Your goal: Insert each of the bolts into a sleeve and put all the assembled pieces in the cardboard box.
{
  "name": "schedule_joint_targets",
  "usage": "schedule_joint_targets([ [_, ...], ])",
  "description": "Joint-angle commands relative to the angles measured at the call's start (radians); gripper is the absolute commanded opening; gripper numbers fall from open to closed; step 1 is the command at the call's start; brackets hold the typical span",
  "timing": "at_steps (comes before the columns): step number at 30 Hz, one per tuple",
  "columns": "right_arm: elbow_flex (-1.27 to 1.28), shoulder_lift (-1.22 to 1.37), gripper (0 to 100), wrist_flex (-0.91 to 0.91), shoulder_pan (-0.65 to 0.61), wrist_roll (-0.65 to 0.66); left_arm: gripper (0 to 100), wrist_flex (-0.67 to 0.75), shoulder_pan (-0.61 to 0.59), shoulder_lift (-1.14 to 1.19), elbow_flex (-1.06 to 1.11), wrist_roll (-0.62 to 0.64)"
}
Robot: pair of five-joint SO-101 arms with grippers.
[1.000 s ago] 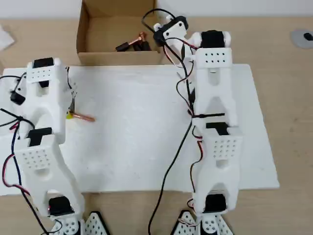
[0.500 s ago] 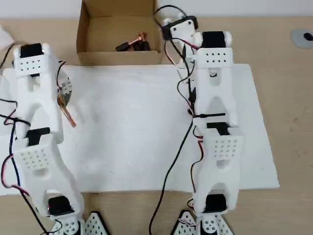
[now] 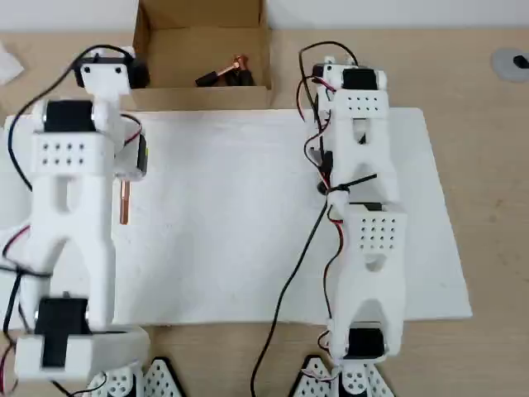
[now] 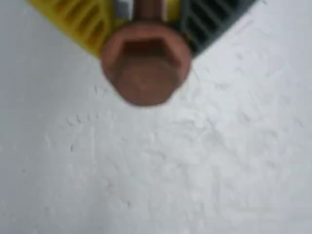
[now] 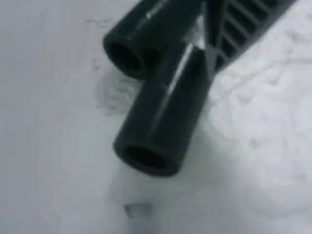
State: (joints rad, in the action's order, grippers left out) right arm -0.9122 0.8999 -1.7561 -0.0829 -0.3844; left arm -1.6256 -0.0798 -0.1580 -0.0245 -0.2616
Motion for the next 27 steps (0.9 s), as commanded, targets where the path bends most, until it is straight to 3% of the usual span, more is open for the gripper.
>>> schedule_joint_targets([
  [1, -0.048, 0.007, 39.7, 0.005, 0.028, -0.091, 1, 0.080, 0.015, -0.165, 0.158, -0.023],
  [6, -0.108, 0.010, 39.6, 0.026, 0.028, -0.114, 1, 0.166, 0.021, -0.341, 0.344, -0.026],
  [14, -0.131, 0.062, 39.6, 0.054, 0.016, -0.115, 1, 0.203, 0.152, -0.593, 0.560, -0.028],
  [23, -0.186, 0.165, 39.4, 0.063, 0.039, -0.097, 1, 0.201, 0.176, -0.682, 0.667, -0.028],
  [27, -0.236, 0.179, 30.1, 0.060, 0.035, -0.054, 1, 0.201, 0.176, -0.684, 0.683, -0.028],
])
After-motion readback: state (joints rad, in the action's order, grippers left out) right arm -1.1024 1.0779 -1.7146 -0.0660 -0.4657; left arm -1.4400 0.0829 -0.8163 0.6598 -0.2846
